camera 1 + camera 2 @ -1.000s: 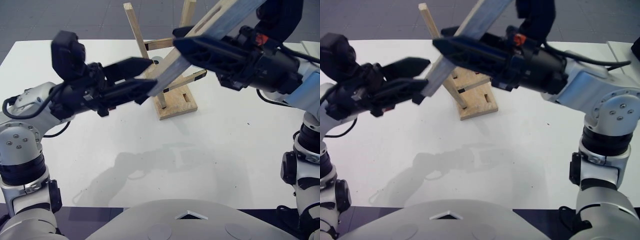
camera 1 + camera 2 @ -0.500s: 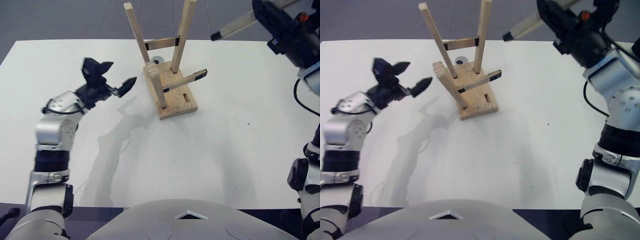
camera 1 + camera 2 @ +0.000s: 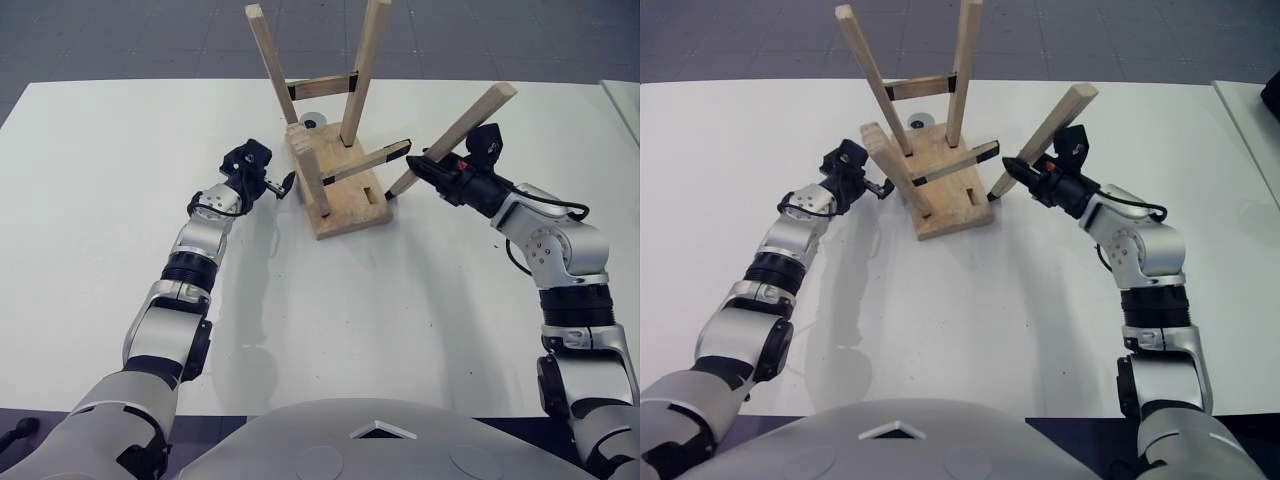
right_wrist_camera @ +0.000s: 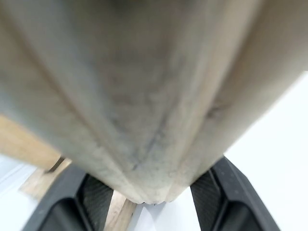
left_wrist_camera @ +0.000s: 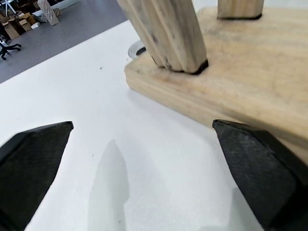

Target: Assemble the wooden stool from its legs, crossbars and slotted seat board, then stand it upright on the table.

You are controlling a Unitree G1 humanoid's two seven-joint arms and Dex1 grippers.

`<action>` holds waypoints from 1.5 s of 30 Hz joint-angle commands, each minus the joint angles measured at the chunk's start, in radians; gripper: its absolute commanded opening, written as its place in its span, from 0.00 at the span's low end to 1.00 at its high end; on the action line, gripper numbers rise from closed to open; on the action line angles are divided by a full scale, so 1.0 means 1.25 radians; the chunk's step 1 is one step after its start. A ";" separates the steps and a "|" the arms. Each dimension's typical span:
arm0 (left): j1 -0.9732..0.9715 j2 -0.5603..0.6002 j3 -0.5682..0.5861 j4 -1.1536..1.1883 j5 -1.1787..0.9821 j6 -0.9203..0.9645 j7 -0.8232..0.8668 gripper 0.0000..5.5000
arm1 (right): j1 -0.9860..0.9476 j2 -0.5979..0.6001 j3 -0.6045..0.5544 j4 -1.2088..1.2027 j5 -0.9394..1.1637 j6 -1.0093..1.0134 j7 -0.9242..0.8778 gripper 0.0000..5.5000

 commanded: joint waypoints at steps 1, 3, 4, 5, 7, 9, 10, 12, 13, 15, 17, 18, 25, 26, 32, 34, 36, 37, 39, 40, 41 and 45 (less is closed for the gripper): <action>-0.021 0.012 0.003 0.077 0.030 -0.027 -0.016 0.98 | 0.055 0.039 0.022 -0.134 0.048 0.071 0.017 0.37; -0.022 0.016 0.010 0.100 0.031 -0.039 -0.020 0.98 | 0.073 0.081 0.032 -0.204 0.080 0.104 -0.007 0.37; -0.021 0.018 0.013 0.110 0.030 -0.046 -0.026 0.98 | 0.081 0.101 0.038 -0.234 0.090 0.118 -0.021 0.37; -0.021 0.019 0.016 0.119 0.029 -0.053 -0.030 0.98 | 0.089 0.116 0.047 -0.264 0.095 0.130 -0.031 0.37; -0.019 0.022 0.021 0.133 0.027 -0.069 -0.046 0.98 | 0.092 0.119 0.050 -0.316 0.104 0.152 -0.035 0.37; -0.020 0.027 0.025 0.142 0.027 -0.079 -0.053 0.98 | 0.076 0.103 0.036 -0.351 0.119 0.175 -0.025 0.37; -0.021 0.029 0.027 0.147 0.027 -0.081 -0.054 0.98 | 0.065 0.094 0.030 -0.365 0.126 0.185 -0.019 0.37; -0.025 0.031 0.033 0.155 0.028 -0.086 -0.052 0.98 | 0.052 0.083 0.029 -0.379 0.130 0.195 -0.009 0.37; -0.026 0.031 0.035 0.158 0.029 -0.087 -0.051 0.98 | 0.046 0.082 0.031 -0.383 0.132 0.199 -0.007 0.37; -0.030 0.027 0.038 0.163 0.031 -0.085 -0.046 0.98 | 0.041 0.087 0.037 -0.383 0.131 0.202 -0.008 0.37; -0.028 0.022 0.041 0.161 0.028 -0.084 -0.044 0.98 | 0.041 0.097 0.055 -0.368 0.113 0.191 -0.005 0.37; -0.026 0.020 0.043 0.158 0.027 -0.084 -0.044 0.98 | 0.041 0.104 0.065 -0.353 0.102 0.182 -0.003 0.37; -0.022 0.010 0.046 0.146 0.028 -0.079 -0.046 0.98 | 0.028 0.154 0.108 -0.241 0.021 0.114 0.011 0.37; -0.023 0.010 0.047 0.144 0.027 -0.078 -0.046 0.98 | 0.026 0.159 0.113 -0.226 0.011 0.104 0.014 0.37; -0.022 0.006 0.047 0.138 0.028 -0.072 -0.046 0.98 | 0.039 0.170 0.146 -0.185 -0.046 0.065 0.037 0.37; -0.021 0.006 0.048 0.134 0.028 -0.069 -0.045 0.98 | 0.044 0.160 0.170 -0.187 -0.073 0.054 0.048 0.37; -0.019 0.007 0.049 0.130 0.027 -0.066 -0.044 0.98 | 0.050 0.150 0.190 -0.192 -0.097 0.043 0.056 0.37; -0.018 0.006 0.050 0.128 0.027 -0.065 -0.043 0.98 | 0.055 0.146 0.195 -0.194 -0.106 0.037 0.059 0.37; -0.016 0.006 0.051 0.125 0.026 -0.063 -0.043 0.98 | 0.073 0.133 0.200 -0.194 -0.127 0.019 0.066 0.37; -0.014 0.006 0.051 0.123 0.026 -0.063 -0.043 0.98 | 0.088 0.124 0.199 -0.191 -0.138 0.006 0.071 0.37; -0.012 0.007 0.052 0.122 0.025 -0.063 -0.043 0.98 | 0.101 0.117 0.196 -0.187 -0.144 -0.003 0.074 0.37; 0.006 0.013 0.054 0.112 0.025 -0.062 -0.045 0.98 | 0.166 0.097 0.190 -0.185 -0.157 -0.037 0.078 0.37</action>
